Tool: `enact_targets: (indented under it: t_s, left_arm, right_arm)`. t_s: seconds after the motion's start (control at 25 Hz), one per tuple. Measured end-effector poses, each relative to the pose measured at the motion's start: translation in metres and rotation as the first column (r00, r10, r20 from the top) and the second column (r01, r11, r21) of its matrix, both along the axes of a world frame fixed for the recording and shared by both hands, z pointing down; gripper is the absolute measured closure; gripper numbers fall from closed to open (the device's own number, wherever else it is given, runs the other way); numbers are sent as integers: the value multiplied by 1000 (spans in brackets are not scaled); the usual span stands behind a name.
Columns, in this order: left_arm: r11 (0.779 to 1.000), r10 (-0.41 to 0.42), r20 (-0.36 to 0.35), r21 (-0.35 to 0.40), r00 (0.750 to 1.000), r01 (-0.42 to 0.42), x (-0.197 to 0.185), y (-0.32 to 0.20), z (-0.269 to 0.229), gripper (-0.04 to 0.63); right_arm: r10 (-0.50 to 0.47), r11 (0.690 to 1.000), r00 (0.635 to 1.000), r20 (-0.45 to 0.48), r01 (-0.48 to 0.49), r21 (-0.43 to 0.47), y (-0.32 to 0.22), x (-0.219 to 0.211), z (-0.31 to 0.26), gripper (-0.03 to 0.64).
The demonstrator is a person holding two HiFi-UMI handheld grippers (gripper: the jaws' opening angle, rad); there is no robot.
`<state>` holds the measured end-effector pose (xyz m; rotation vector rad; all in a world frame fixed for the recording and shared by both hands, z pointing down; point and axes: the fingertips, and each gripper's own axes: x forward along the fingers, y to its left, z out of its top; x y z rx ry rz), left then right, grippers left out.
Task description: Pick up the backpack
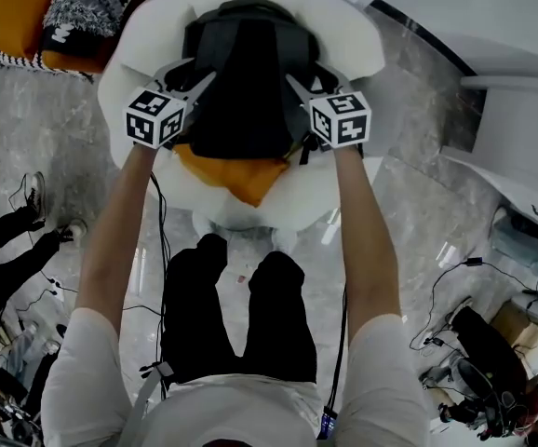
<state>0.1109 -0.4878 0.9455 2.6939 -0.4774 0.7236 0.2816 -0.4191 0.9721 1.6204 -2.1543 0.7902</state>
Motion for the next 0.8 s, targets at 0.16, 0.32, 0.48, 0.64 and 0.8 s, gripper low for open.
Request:
enact_targets:
  t_s: [0.16,0.32,0.48,0.64,0.8]
  left_arm:
    - [1000,7,-17,0,1000,-7,5,0,1,442]
    - [1000,11,-26,9,1000,-11,6,-3,0,443]
    - [1000,9,-56,-7,998,-10,5,-6,-5,449]
    - [1000,29,-50,-6,998,-30,8,-4,-8,511]
    - [999,23,-63,-30,998,-25,8,-2,-10,526]
  right_arm:
    - [5,1000,1000,30,-5,7,-9,-2,4,396]
    - [3,1000,999,41,-4,20,-17,-3,5,396]
    - [-12,999,996,93,9,37,-23,-8,-1,399]
    - [-27,999,993,116,23,38,-22,-11,-5,483]
    - [-46,998,989,140,41,42,-19,-14,-11,529]
